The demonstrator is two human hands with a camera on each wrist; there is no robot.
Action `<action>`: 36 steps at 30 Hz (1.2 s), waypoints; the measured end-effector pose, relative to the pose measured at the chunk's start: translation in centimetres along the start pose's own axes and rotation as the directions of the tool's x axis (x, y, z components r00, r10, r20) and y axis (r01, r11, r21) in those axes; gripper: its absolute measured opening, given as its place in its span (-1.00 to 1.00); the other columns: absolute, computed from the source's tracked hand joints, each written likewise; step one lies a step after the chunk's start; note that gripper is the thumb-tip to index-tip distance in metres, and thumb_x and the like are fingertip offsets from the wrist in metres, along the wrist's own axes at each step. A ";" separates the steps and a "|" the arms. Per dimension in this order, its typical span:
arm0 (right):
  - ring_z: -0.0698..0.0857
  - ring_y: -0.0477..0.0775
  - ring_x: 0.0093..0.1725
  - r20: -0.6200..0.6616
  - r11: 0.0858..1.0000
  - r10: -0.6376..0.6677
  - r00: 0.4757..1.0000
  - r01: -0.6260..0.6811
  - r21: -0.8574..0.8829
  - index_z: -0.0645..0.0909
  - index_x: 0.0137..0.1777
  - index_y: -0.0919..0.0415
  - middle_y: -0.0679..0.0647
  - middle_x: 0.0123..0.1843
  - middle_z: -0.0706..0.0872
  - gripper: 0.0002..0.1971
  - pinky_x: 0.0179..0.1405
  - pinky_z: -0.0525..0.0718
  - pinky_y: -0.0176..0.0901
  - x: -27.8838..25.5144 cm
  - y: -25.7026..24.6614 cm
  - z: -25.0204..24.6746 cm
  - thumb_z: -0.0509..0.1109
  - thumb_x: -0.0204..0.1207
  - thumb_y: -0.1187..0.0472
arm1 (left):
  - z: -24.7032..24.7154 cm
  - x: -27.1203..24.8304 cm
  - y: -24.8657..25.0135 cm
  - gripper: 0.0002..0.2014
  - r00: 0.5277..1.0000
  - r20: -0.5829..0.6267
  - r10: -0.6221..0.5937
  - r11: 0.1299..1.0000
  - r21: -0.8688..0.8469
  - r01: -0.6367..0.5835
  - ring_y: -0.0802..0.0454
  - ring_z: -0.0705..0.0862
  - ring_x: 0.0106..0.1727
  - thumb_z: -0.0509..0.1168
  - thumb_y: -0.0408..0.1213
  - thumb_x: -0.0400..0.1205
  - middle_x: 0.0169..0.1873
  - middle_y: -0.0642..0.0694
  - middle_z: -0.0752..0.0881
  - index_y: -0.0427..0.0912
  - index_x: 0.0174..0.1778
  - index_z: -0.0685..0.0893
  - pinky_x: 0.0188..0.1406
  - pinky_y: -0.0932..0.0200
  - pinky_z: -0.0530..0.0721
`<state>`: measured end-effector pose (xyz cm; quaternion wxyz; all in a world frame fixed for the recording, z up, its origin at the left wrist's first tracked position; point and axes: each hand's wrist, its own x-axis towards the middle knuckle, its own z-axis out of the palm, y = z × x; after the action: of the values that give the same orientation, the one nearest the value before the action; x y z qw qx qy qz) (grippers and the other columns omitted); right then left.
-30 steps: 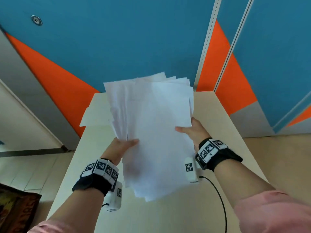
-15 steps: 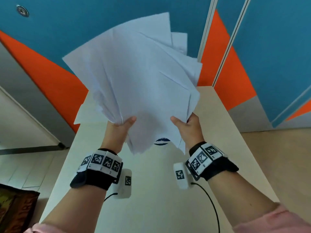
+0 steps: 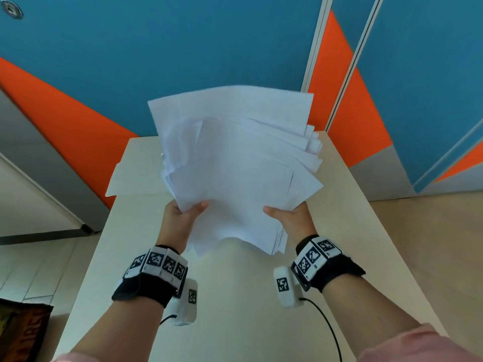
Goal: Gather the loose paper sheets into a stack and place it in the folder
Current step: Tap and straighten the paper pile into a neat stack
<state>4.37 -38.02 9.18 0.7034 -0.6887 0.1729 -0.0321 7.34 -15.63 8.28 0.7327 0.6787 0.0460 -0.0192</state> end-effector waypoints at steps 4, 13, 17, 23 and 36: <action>0.74 -0.20 -0.16 0.041 1.000 -0.024 0.999 0.023 0.016 0.69 -0.06 0.19 -0.05 -0.14 0.78 -0.68 -0.13 0.67 -0.41 0.8 -1.5 0.0 0.59 0.23 0.48 | -1.1 1.0 1.3 -0.54 0.992 0.109 0.062 0.998 -0.034 -0.059 0.07 0.80 -0.05 0.54 -0.34 0.22 -0.13 0.02 0.85 -0.20 0.06 0.71 -0.17 0.24 0.71; 0.66 -0.04 -0.06 0.019 0.999 -0.012 1.000 0.013 -0.052 0.56 -0.13 0.15 -0.03 -0.12 0.65 -0.85 0.01 0.64 -0.38 1.2 -2.0 1.3 0.50 0.44 0.30 | 0.0 2.3 1.1 -0.81 0.999 0.010 0.046 0.997 0.062 -0.046 0.15 0.78 -0.20 0.34 -0.49 0.55 -0.18 0.00 0.79 -0.25 0.06 0.68 -0.10 0.14 0.69; 0.57 -0.04 0.01 -0.063 0.998 -0.054 0.997 0.055 0.008 0.41 -0.06 0.16 -0.13 -0.15 0.55 -0.74 0.04 0.51 -0.32 1.6 -3.2 1.8 0.48 0.46 0.19 | 0.2 2.6 2.2 -0.84 0.993 -0.024 0.115 0.993 -0.014 -0.116 0.22 0.78 -0.29 0.32 -0.51 0.56 -0.39 0.11 0.82 -0.16 -0.13 0.70 -0.26 0.35 0.69; 0.70 -0.18 -0.21 0.054 0.995 -0.048 0.997 0.052 -0.085 0.64 0.09 0.25 0.02 -0.09 0.74 -0.65 -0.27 0.69 -0.55 1.8 -1.5 1.4 0.54 0.32 0.47 | -1.7 3.0 0.9 -0.67 0.995 0.097 0.025 0.999 -0.030 -0.023 0.11 0.80 -0.05 0.47 -0.47 0.40 -0.17 0.07 0.85 -0.15 0.06 0.69 -0.07 0.22 0.72; 0.80 0.15 0.02 0.200 0.899 0.161 0.967 -0.227 0.375 0.66 0.01 0.27 0.17 -0.06 0.82 -0.26 0.05 0.74 -0.01 0.8 3.9 -3.3 0.80 -0.23 0.06 | -1.4 2.6 -0.2 -0.62 0.983 -0.017 -0.184 0.901 -0.403 0.162 -0.22 0.61 0.35 0.12 -0.26 0.70 0.35 -0.26 0.64 -0.21 0.45 0.49 0.38 -0.27 0.50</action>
<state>3.42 -41.25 5.26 0.8391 -0.5123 0.1726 0.0608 9.82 -14.11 7.77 0.8496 0.5084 0.1288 -0.0559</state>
